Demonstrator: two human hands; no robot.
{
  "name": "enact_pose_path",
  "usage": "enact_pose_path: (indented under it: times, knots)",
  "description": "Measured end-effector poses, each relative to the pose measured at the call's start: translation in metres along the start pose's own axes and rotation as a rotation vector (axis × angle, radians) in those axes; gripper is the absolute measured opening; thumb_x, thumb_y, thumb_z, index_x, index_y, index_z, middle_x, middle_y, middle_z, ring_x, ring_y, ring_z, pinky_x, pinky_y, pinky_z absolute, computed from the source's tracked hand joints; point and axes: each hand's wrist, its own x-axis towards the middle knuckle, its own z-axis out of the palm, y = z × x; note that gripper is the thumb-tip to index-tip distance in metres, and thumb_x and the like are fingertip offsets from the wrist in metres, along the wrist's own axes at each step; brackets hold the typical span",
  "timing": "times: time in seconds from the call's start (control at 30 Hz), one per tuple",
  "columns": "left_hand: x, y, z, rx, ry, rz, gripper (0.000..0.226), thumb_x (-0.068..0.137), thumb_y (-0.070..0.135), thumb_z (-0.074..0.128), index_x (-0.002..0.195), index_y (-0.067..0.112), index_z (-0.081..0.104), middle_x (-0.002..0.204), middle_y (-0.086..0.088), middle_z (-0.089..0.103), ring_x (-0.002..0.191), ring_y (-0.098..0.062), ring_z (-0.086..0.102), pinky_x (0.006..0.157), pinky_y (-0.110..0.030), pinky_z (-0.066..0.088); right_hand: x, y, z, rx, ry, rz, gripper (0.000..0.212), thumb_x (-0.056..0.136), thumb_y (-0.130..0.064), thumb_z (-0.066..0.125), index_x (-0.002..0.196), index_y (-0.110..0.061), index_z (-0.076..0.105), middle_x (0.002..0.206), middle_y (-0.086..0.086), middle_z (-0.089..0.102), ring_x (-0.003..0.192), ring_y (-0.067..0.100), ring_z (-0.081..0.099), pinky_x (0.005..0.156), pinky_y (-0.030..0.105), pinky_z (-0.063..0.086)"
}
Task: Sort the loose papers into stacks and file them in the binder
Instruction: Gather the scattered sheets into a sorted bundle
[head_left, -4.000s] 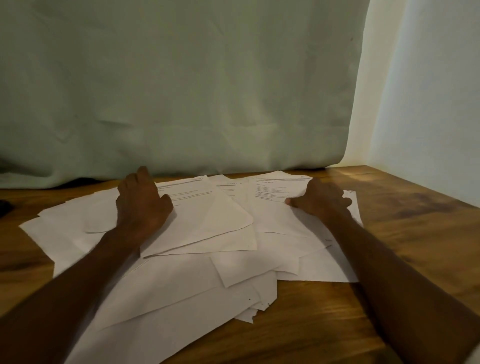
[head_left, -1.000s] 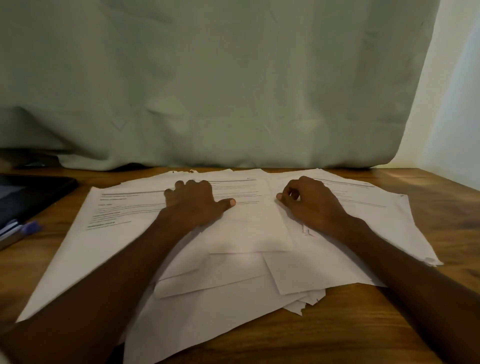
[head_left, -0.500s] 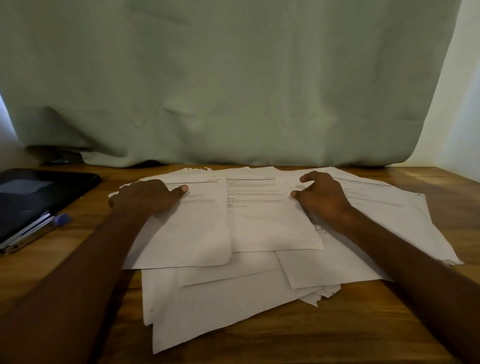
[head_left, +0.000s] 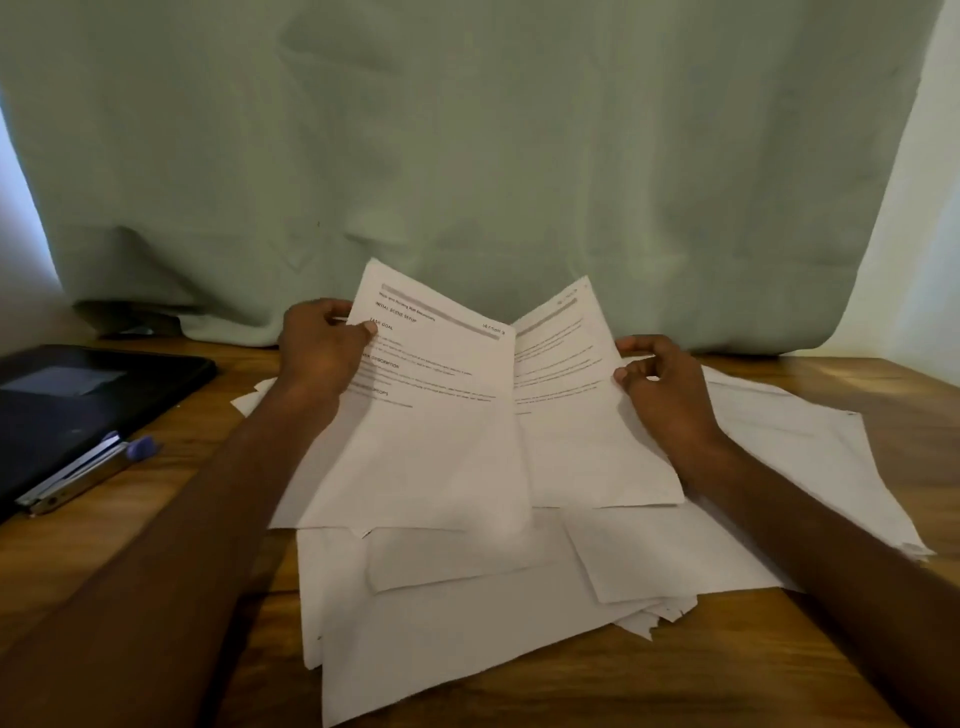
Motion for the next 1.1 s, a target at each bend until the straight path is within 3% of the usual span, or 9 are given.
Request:
enact_pose_path:
  times: [0.1, 0.2, 0.37, 0.47, 0.63, 0.8, 0.9, 1.03, 1.1]
  knots:
    - [-0.008, 0.006, 0.004, -0.143, -0.019, -0.020, 0.009, 0.094, 0.006, 0.071, 0.101, 0.012, 0.072, 0.094, -0.001, 0.075, 0.080, -0.013, 0.071, 0.060, -0.019, 0.054, 0.004, -0.004, -0.008, 0.163, 0.029, -0.036, 0.036, 0.095, 0.004, 0.060, 0.117, -0.024, 0.065, 0.089, -0.002, 0.066, 0.083, 0.003, 0.066, 0.068, 0.008, 0.049]
    - [-0.009, 0.005, 0.006, -0.240, -0.029, -0.034, 0.006, 0.095, 0.006, 0.070, 0.100, 0.009, 0.070, 0.089, 0.002, 0.073, 0.078, -0.010, 0.070, 0.056, -0.012, 0.053, 0.007, -0.006, -0.012, 0.262, 0.050, -0.069, 0.037, 0.095, 0.005, 0.061, 0.120, -0.022, 0.065, 0.083, -0.004, 0.062, 0.076, -0.006, 0.065, 0.069, 0.008, 0.050]
    - [-0.007, 0.004, 0.012, -0.325, -0.079, -0.025, 0.009, 0.096, 0.014, 0.070, 0.101, 0.007, 0.068, 0.100, -0.005, 0.075, 0.094, -0.017, 0.071, 0.084, -0.026, 0.055, 0.009, -0.008, -0.014, 0.448, 0.015, 0.016, 0.029, 0.097, 0.004, 0.061, 0.111, -0.021, 0.068, 0.098, -0.004, 0.072, 0.085, 0.002, 0.071, 0.070, 0.015, 0.055]
    - [-0.005, 0.006, 0.019, -0.325, -0.097, -0.017, 0.008, 0.099, 0.019, 0.067, 0.099, 0.012, 0.064, 0.103, -0.006, 0.073, 0.096, -0.019, 0.069, 0.089, -0.032, 0.055, 0.008, -0.011, -0.014, 0.597, -0.010, 0.119, 0.023, 0.098, 0.001, 0.059, 0.105, -0.019, 0.068, 0.102, -0.001, 0.076, 0.089, 0.015, 0.073, 0.070, 0.024, 0.060]
    - [-0.012, 0.008, 0.029, -0.298, -0.110, 0.021, 0.015, 0.102, 0.022, 0.061, 0.112, 0.011, 0.058, 0.100, 0.003, 0.070, 0.087, -0.007, 0.065, 0.074, -0.020, 0.051, 0.007, -0.009, -0.013, 0.683, -0.071, 0.176, 0.017, 0.100, -0.011, 0.061, 0.116, -0.015, 0.067, 0.109, 0.007, 0.077, 0.100, 0.029, 0.074, 0.075, 0.038, 0.063]
    - [-0.023, 0.011, 0.040, -0.311, -0.074, 0.019, 0.018, 0.103, 0.020, 0.061, 0.117, 0.009, 0.056, 0.095, 0.004, 0.068, 0.081, -0.004, 0.063, 0.054, -0.007, 0.047, 0.007, -0.013, -0.011, 0.622, -0.330, 0.154, 0.056, 0.088, -0.036, 0.073, 0.139, -0.017, 0.059, 0.130, 0.006, 0.070, 0.121, 0.030, 0.066, 0.105, 0.051, 0.050]
    - [-0.030, 0.014, 0.044, -0.345, -0.076, -0.006, 0.021, 0.102, 0.022, 0.061, 0.118, 0.009, 0.056, 0.098, 0.001, 0.070, 0.083, -0.007, 0.065, 0.058, -0.013, 0.051, 0.001, -0.016, -0.011, 0.549, -0.422, 0.145, 0.057, 0.087, -0.016, 0.075, 0.141, -0.011, 0.058, 0.134, 0.005, 0.068, 0.123, 0.025, 0.065, 0.107, 0.043, 0.050]
    - [-0.036, 0.013, 0.047, -0.354, -0.173, -0.076, 0.028, 0.101, 0.034, 0.063, 0.116, 0.011, 0.058, 0.099, -0.007, 0.074, 0.089, -0.021, 0.072, 0.075, -0.035, 0.060, 0.009, -0.011, -0.019, 0.535, -0.222, 0.187, 0.053, 0.083, -0.002, 0.078, 0.134, -0.007, 0.063, 0.124, 0.005, 0.072, 0.110, 0.018, 0.071, 0.099, 0.036, 0.056]
    - [-0.039, 0.007, 0.048, -0.311, -0.232, -0.056, 0.024, 0.102, 0.032, 0.061, 0.114, 0.012, 0.056, 0.096, -0.010, 0.075, 0.090, -0.026, 0.074, 0.080, -0.040, 0.061, 0.018, -0.004, -0.028, 0.572, -0.043, 0.275, 0.048, 0.081, -0.002, 0.080, 0.127, -0.009, 0.067, 0.111, 0.002, 0.075, 0.091, 0.012, 0.074, 0.075, 0.027, 0.062]
